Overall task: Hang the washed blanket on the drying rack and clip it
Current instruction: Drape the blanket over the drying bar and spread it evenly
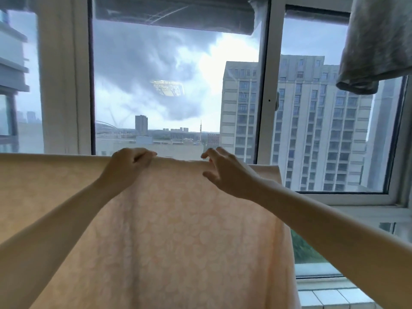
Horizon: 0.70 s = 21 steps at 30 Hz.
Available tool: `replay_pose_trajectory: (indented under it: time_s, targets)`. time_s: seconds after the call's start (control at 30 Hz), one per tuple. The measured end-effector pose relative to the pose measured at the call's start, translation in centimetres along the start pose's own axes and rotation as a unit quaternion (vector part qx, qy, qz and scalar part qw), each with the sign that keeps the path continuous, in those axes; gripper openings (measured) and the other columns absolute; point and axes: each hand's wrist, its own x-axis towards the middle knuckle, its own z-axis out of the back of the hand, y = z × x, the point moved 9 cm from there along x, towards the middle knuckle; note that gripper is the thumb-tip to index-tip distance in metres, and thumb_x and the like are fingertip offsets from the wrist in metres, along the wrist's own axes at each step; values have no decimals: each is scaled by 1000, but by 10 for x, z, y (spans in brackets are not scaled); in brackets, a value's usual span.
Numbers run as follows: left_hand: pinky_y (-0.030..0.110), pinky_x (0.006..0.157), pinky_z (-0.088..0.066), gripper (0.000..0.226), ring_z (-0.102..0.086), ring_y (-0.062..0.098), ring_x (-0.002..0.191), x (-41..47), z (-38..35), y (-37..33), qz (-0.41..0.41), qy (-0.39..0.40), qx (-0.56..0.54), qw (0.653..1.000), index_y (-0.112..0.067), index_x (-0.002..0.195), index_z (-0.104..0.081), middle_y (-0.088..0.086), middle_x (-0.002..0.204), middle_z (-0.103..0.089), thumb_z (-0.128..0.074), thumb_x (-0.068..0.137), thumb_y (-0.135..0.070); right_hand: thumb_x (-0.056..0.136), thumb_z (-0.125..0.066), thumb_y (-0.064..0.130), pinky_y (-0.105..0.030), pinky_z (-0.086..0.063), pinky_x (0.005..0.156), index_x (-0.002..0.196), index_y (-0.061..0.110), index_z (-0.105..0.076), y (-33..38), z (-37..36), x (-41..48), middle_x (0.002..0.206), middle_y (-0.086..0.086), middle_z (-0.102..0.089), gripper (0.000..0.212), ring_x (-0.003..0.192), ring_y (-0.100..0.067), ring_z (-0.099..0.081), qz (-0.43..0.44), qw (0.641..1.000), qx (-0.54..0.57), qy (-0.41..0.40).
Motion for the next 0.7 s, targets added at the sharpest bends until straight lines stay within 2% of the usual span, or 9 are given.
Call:
replay_pose_trajectory:
  time_s: [0.13,0.27,0.37,0.43,0.5,0.57,0.6,0.7]
  targets:
    - [21,86,-42,28,-59,10,104,-3,6,6,0,23,14,1000,-20,118,-67,-4,114,-68,-51,97,-30,93,-59,31,-42,-53,86,125,11,-47,28,-14,17,125,-11,-53,40,98,-24,-60,20,1000,-17,5]
    - [16,87,-39,26,-59,6,104,3,7,15,12,45,-10,999,-25,116,-68,-10,112,-67,-58,93,-31,94,-53,38,-48,-48,88,121,19,-43,39,-29,24,117,-9,-58,35,98,-28,-59,16,998,-51,-34]
    - [8,79,-39,26,-59,-3,94,4,4,16,0,50,-20,999,-29,118,-66,-13,112,-65,-57,93,-31,95,-51,38,-44,-45,90,115,23,-46,32,-30,24,111,-2,-63,25,96,-23,-61,-17,995,-39,-92]
    - [9,77,-41,28,-62,0,90,4,3,16,-16,65,-4,998,-32,121,-63,-16,112,-63,-51,96,-33,96,-51,36,-40,-45,88,107,24,-51,29,-28,25,102,3,-67,17,87,-17,-63,-42,992,-15,-120]
    - [11,81,-42,30,-63,6,99,3,6,18,-38,78,13,996,-32,125,-61,-20,114,-59,-47,99,-32,96,-51,36,-33,-43,84,102,23,-54,32,-28,27,96,5,-68,14,82,-14,-63,-67,989,-10,-128]
    - [11,84,-40,30,-58,3,105,2,15,25,-57,85,29,994,-28,126,-61,-18,116,-58,-46,100,-28,96,-52,34,-31,-38,83,102,22,-55,38,-30,31,97,4,-68,14,81,-14,-63,-88,988,0,-124]
    - [14,86,-42,30,-59,4,104,1,22,30,-69,83,41,993,-26,126,-62,-16,116,-60,-47,100,-26,95,-54,33,-32,-40,85,105,20,-54,44,-31,34,98,2,-68,16,81,-15,-63,-92,988,13,-123]
    - [34,89,-51,29,-65,12,95,-2,56,56,-104,57,90,989,-20,116,-69,-6,108,-71,-53,95,-32,91,-61,30,-42,-52,84,123,16,-47,75,-39,50,104,-4,-65,38,82,-17,-64,-63,992,28,-108]
